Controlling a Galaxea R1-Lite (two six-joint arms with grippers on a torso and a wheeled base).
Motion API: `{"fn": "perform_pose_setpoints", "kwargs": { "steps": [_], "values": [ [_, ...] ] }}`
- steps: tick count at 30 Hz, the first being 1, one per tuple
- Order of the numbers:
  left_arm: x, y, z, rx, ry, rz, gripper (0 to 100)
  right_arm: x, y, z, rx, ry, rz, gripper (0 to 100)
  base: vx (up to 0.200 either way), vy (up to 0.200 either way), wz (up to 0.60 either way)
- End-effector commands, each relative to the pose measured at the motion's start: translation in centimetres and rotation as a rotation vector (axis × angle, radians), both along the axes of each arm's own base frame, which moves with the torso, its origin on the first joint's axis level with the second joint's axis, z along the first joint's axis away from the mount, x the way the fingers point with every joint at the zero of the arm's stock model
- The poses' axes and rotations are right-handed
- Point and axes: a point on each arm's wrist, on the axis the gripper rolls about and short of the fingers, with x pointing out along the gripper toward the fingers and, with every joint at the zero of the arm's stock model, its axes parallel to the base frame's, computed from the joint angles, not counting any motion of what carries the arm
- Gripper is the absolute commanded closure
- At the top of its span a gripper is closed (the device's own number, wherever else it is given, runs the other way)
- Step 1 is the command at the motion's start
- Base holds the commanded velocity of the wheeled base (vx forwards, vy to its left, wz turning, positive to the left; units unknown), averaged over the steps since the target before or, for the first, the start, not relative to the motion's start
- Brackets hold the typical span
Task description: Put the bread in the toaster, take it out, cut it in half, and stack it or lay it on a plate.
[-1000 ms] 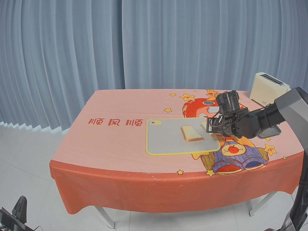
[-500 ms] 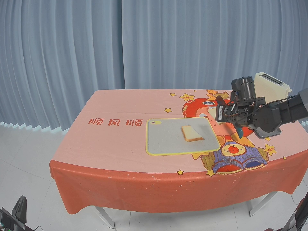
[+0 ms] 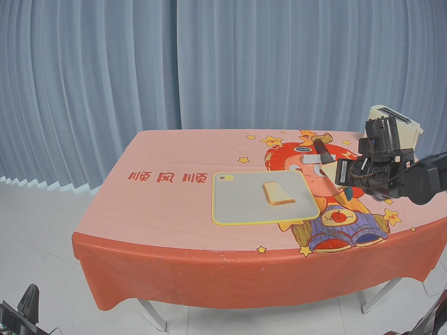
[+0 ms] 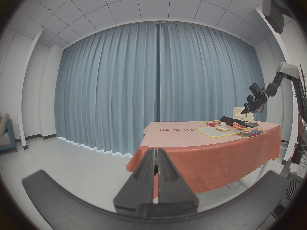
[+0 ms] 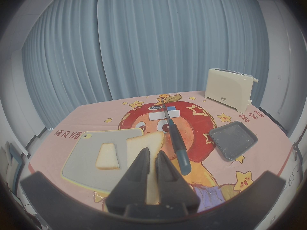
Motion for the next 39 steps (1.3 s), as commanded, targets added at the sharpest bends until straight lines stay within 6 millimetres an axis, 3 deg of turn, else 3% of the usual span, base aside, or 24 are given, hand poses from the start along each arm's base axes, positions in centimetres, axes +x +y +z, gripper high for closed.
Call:
{"fn": "perform_pose_setpoints", "kwargs": {
  "steps": [1,5,26,36,39],
  "values": [
    [0.0,0.0,-0.5,0.001,0.002,-0.001,100,-1.4,-0.4,0.7,0.001,-0.014,0.001,100,0.0,0.0,0.0],
    [0.0,0.0,-0.5,0.001,0.002,0.01,100,-2.2,-0.6,-0.1,-0.013,0.013,0.002,100,0.0,0.0,0.0],
    [0.0,0.0,-0.5,0.004,0.003,0.016,100,-2.4,-0.8,0.0,-0.009,0.012,-0.001,100,0.0,-0.2,0.0],
    [0.0,0.0,-0.5,-0.002,0.002,0.008,100,-1.0,-0.6,-1.1,-0.001,-0.035,-0.007,100,0.0,-0.06,0.0],
    [0.0,0.0,-0.5,-0.002,0.002,0.007,100,0.0,-1.9,-1.1,0.004,-0.049,-0.041,100,0.0,0.0,0.0]
  ]
}}
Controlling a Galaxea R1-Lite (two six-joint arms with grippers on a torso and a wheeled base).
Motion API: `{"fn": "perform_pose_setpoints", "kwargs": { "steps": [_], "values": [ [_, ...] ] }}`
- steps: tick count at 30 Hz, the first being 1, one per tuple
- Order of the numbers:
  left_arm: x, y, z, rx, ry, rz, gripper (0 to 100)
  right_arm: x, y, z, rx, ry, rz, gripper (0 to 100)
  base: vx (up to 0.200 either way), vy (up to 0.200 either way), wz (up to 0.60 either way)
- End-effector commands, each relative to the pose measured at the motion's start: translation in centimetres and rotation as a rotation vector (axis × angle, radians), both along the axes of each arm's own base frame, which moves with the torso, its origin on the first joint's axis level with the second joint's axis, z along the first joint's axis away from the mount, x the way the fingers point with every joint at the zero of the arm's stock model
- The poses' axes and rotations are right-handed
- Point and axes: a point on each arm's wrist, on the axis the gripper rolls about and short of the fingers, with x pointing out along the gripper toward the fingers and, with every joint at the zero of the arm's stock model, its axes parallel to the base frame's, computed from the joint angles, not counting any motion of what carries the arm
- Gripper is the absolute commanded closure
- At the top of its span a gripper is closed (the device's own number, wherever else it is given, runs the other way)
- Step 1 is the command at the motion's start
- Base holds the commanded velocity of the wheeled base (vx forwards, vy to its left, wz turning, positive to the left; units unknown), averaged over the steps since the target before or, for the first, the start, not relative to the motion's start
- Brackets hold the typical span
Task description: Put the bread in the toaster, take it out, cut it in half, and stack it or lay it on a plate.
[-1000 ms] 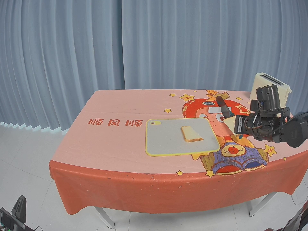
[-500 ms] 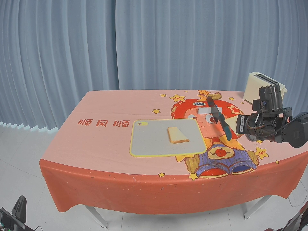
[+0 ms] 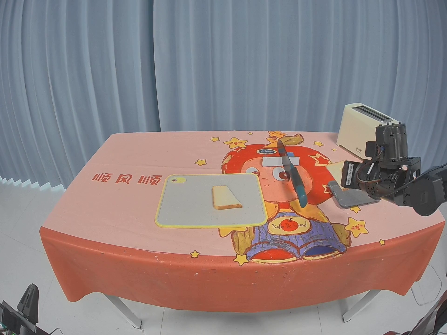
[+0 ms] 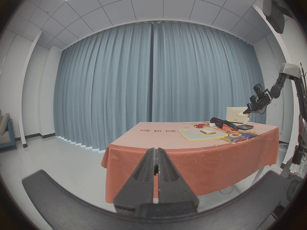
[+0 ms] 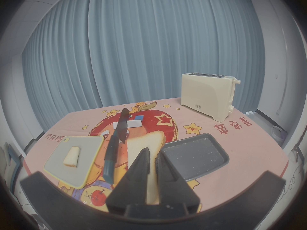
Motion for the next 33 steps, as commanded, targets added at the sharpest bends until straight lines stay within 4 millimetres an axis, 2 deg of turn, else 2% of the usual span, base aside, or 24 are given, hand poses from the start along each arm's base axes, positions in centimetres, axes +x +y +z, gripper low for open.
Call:
{"fn": "perform_pose_setpoints", "kwargs": {
  "steps": [1,9,13,21,33],
  "values": [
    [0.0,0.0,-0.5,0.0,0.001,-0.001,100,1.4,-1.2,-0.7,-0.004,0.013,-0.037,100,0.0,0.0,0.0],
    [0.0,0.0,-0.5,0.0,0.001,-0.001,100,3.8,-2.0,-4.4,-0.062,0.114,-0.057,100,0.0,0.0,0.0],
    [0.0,0.0,-0.5,0.0,0.001,-0.001,100,5.1,-2.9,-5.6,-0.085,0.13,-0.076,100,0.0,0.0,0.0],
    [0.0,0.0,-0.5,0.0,0.001,-0.001,100,5.0,-4.5,-6.7,-0.125,0.163,-0.098,100,0.0,0.0,0.0],
    [0.0,0.0,-0.5,0.0,0.001,-0.001,100,4.7,-4.3,-6.8,-0.13,0.168,-0.087,100,0.0,0.0,0.0]
  ]
}}
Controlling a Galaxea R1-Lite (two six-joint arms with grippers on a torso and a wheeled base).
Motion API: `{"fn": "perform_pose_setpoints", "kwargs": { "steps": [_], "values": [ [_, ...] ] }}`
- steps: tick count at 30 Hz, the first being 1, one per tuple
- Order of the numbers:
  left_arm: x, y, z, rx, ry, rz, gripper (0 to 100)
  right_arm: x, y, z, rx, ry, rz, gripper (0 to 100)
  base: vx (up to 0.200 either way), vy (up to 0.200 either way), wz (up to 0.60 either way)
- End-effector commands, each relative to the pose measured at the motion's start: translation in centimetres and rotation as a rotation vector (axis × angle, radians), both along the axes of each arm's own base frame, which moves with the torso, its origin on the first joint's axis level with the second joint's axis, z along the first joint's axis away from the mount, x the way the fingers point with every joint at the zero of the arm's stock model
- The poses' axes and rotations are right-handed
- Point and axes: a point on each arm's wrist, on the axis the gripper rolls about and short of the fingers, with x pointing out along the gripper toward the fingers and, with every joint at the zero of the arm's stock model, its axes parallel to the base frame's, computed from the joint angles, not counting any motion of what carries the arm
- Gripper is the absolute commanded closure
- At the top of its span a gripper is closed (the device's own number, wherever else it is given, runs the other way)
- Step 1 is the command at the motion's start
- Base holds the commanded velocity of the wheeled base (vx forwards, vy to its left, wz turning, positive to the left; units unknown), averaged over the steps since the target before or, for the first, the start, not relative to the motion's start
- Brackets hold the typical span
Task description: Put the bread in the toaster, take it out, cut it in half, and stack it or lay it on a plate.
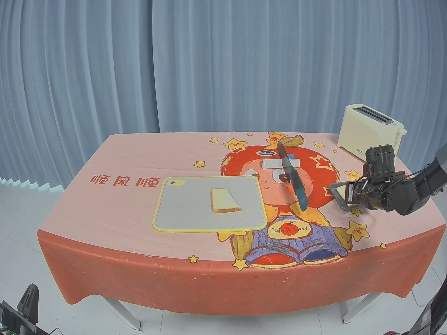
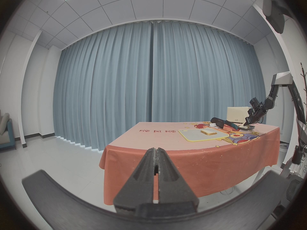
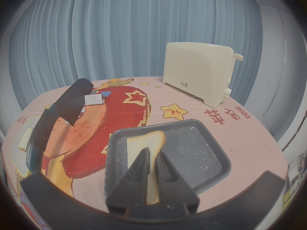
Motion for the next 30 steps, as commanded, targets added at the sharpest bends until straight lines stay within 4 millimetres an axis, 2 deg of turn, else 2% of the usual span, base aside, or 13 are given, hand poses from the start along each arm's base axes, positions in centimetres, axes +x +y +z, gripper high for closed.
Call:
{"fn": "perform_pose_setpoints", "kwargs": {
  "steps": [1,2,3,11,15,19,26,28,30],
  "values": [
    [0.0,0.0,-0.5,0.0,0.001,0.0,100,0.1,0.1,0.1,0.002,-0.005,0.002,100,0.0,0.0,0.0],
    [0.0,0.0,-0.5,0.0,0.001,0.0,100,0.1,0.1,0.1,0.001,-0.005,0.003,100,0.0,0.0,0.0],
    [0.0,0.0,-0.5,0.0,0.001,0.0,100,0.1,0.1,0.0,0.001,-0.003,0.003,0,0.0,0.0,0.0],
    [0.0,0.0,-0.5,0.0,0.001,0.0,100,0.0,0.0,0.7,0.003,-0.024,-0.006,0,0.0,0.0,0.0],
    [0.0,0.0,-0.5,0.0,0.001,0.0,100,-0.5,-0.1,2.0,0.007,-0.061,-0.009,0,0.0,0.0,0.0],
    [0.0,0.0,-0.5,0.001,0.001,-0.001,100,-1.8,0.4,4.3,0.024,-0.12,0.008,0,0.0,0.0,0.0],
    [0.0,0.0,-0.5,0.001,0.001,-0.001,100,-5.7,2.2,5.7,0.098,-0.149,0.054,0,0.0,0.0,0.0],
    [0.0,0.0,-0.5,0.001,0.001,-0.001,100,-6.2,2.4,6.0,0.115,-0.159,0.054,0,0.0,0.0,0.0],
    [0.0,0.0,-0.5,0.004,0.001,0.004,100,-8.5,3.2,6.4,0.176,-0.165,0.075,0,0.0,0.0,0.0]
  ]
}}
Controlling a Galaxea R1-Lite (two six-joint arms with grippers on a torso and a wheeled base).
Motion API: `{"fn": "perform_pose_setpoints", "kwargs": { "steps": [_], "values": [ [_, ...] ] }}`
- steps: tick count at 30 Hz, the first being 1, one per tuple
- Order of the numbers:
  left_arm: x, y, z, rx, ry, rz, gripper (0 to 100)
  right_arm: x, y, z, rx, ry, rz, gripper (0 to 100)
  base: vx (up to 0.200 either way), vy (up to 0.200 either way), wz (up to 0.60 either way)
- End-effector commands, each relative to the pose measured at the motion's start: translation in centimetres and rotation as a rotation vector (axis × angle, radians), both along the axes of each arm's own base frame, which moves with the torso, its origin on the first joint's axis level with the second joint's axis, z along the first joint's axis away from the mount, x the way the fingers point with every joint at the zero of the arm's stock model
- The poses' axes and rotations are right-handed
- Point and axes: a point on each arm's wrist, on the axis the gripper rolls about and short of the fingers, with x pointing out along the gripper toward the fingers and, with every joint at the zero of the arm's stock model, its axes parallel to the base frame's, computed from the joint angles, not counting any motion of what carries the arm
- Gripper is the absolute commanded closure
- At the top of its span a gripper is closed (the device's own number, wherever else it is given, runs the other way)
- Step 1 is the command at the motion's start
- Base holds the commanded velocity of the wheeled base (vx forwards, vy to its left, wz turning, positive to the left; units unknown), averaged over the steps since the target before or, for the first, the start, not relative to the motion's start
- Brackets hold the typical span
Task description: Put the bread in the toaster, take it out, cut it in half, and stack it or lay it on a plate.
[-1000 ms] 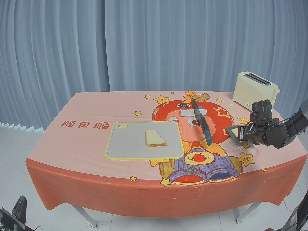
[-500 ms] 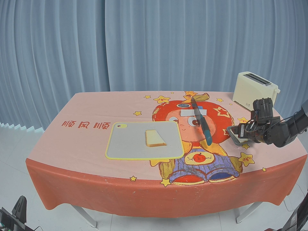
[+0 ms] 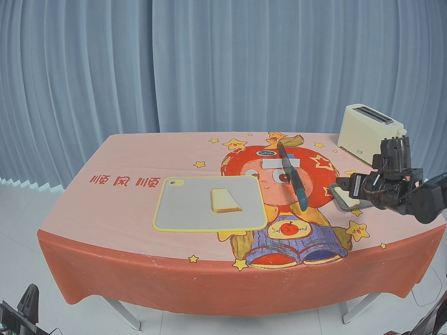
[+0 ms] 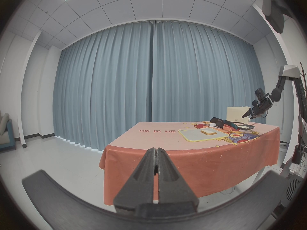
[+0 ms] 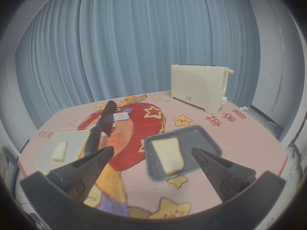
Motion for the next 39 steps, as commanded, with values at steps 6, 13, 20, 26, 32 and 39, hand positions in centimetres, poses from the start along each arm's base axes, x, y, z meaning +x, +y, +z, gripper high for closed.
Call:
{"fn": "perform_pose_setpoints", "kwargs": {
  "steps": [6,13,20,26,32,39],
  "values": [
    [0.0,0.0,-0.5,0.002,0.001,0.008,100,-5.7,2.0,1.2,0.045,-0.03,0.087,0,0.0,0.0,0.0],
    [0.0,0.0,-0.5,0.002,0.001,0.01,100,-6.6,2.4,2.8,0.078,-0.126,0.114,0,0.0,0.0,0.0],
    [0.0,0.0,-0.5,0.002,0.003,0.007,100,-7.2,3.5,2.5,0.073,-0.116,0.155,0,0.0,0.086,0.0],
    [0.0,0.0,-0.5,0.002,0.003,0.007,100,-7.4,4.1,2.5,0.051,-0.123,0.157,0,0.0,0.2,0.0],
    [0.0,0.0,-0.5,0.002,0.003,0.007,100,-7.8,4.8,2.4,0.049,-0.116,0.188,0,0.0,0.2,0.0],
    [0.0,0.0,-0.5,0.001,0.003,0.008,100,-7.8,5.0,2.3,0.05,-0.113,0.195,0,0.0,0.171,0.0]
  ]
}}
